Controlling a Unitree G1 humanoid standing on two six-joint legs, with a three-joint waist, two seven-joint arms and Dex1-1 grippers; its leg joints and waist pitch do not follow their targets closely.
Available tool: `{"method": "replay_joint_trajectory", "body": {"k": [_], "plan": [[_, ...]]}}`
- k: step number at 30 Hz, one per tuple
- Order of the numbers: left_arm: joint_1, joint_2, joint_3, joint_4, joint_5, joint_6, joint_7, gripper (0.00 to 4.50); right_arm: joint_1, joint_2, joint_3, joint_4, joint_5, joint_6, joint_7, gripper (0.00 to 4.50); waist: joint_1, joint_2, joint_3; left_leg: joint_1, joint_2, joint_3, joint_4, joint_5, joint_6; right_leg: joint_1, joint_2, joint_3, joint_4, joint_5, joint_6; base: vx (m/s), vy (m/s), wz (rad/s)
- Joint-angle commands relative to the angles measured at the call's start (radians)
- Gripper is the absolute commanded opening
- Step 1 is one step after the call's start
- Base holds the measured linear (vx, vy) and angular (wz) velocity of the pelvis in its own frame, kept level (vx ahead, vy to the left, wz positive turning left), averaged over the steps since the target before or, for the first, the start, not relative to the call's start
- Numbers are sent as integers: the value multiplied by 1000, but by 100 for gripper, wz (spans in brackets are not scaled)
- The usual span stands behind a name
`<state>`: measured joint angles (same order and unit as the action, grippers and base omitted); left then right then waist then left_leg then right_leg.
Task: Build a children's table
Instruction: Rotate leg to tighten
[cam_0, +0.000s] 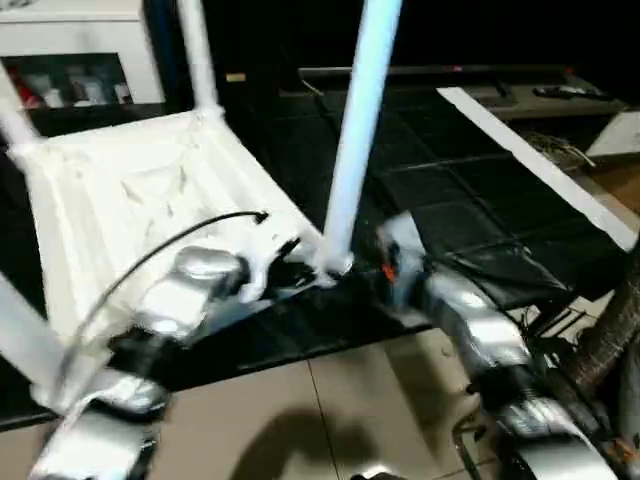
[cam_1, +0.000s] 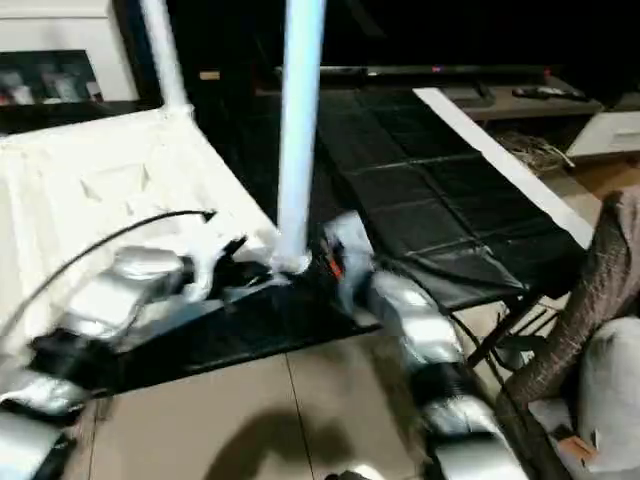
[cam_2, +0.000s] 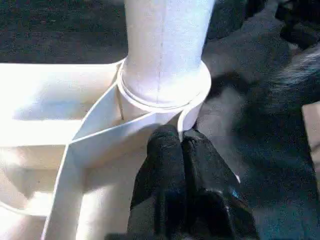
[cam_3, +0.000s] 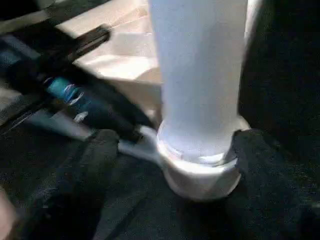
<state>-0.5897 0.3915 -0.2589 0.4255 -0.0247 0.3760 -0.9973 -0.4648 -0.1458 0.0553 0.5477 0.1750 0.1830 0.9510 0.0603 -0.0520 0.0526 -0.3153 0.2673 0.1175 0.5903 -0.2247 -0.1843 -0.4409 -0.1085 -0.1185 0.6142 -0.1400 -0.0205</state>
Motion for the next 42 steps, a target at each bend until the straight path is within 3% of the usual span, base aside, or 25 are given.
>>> {"method": "replay_joint_trajectory", "body": {"k": [1, 5, 7, 9, 10, 12, 17, 18, 20, 27, 28, 30, 32, 37, 42], "plan": [[18, 11, -47, -35, 9, -21, -65, 0, 12, -31, 10, -62, 26, 22, 59, 426, 6, 7, -66, -32, -51, 55, -73, -138, 72, 84, -10, 40, -67, -281, -182, 0, 0, 0], [52, 63, -74, -77, 3, -88, -149, 0, 61, -98, -4, -152, 67, 54, 131, 447, 12, 7, -63, -27, -47, 58, -75, -144, 70, 79, -9, 42, -68, -287, -185, 0, 0, 0], [61, 93, -85, -82, 18, -135, -168, 0, 88, -132, -8, -192, 86, 69, 156, 447, 21, -5, -64, -29, -48, 59, -75, -134, 69, 81, -9, 43, -66, -296, -173, 0, 0, 0], [61, 115, -89, -66, 41, -181, -166, 0, 107, -152, -10, -221, 98, 81, 172, 447, 29, 0, -65, -25, -46, 60, -75, -122, 69, 77, -8, 47, -63, -270, -172, 0, 0, 0], [59, 125, -93, -56, 51, -202, -168, 0, 113, -153, -12, -228, 100, 86, 174, 447, 31, -7, -65, -26, -47, 61, -75, -120, 67, 78, -7, 47, -61, -267, -173, 0, 0, 0], [51, 148, -103, -26, 77, -243, -168, 0, 121, -155, -12, -236, 101, 91, 169, 447, 27, -9, -64, -32, -49, 61, -76, -130, 59, 81, -8, 47, -65, -296, -157, 0, 0, 0], [24, 180, -98, 29, 111, -301, -154, 0, 132, -152, -10, -252, 107, 100, 144, 447, 28, -12, -61, -29, -51, 60, -79, -167, 41, 74, -7, 54, -75, -394, -112, 0, 0, 0], [16, 187, -95, 39, 114, -314, -149, 0, 135, -152, -9, -259, 110, 103, 134, 447, 28, -9, -59, -28, -51, 60, -79, -185, 33, 71, -6, 56, -81, -426, -99, 0, 0, 0], [10, 191, -93, 47, 115, -336, -138, 0, 137, -153, -9, -266, 114, 108, 125, 447, 28, -13, -60, -27, -52, 59, -79, -200, 31, 70, -5, 55, -84, -456, -85, 0, 0, 0], [3, 215, -74, 50, 125, -387, -121, 0, 139, -134, -19, -264, 109, 94, 88, 447, 27, -16, -61, -32, -51, 57, -80, -190, 26, 70, -5, 55, -82, -445, -83, 0, 0, 0], [8, 214, -58, 30, 108, -370, -123, 0, 140, -123, -30, -263, 107, 80, 61, 447, 27, -15, -62, -31, -51, 57, -80, -186, 24, 70, -5, 55, -80, -439, -85, 0, 0, 0], [25, 214, -31, -13, 69, -341, -134, 54, 145, -108, -46, -270, 120, 81, 25, 450, 25, -13, -64, -32, -49, 57, -81, -173, 17, 71, -4, 56, -74, -403, -101, 0, 0, 0], [42, 214, -8, -54, 37, -313, -137, 66, 155, -104, -49, -288, 125, 84, 13, 450, 26, -12, -63, -29, -48, 57, -80, -170, 16, 69, -3, 57, -71, -376, -114, 0, 0, 0], [177, 237, 129, -306, -144, -153, -128, 103, 239, -58, -73, -424, 132, 58, -93, 450, 28, -11, -66, -31, -44, 59, -80, -116, 11, 75, -1, 62, -47, -210, -180, 0, 0, 0], [300, 220, 265, -465, -255, -32, -48, 149, 296, -37, -74, -531, 117, 177, -212, 450, 24, -5, -61, -29, -47, 62, -82, -123, 11, 78, 6, 62, -50, -199, -179, 0, 0, 0]]}}
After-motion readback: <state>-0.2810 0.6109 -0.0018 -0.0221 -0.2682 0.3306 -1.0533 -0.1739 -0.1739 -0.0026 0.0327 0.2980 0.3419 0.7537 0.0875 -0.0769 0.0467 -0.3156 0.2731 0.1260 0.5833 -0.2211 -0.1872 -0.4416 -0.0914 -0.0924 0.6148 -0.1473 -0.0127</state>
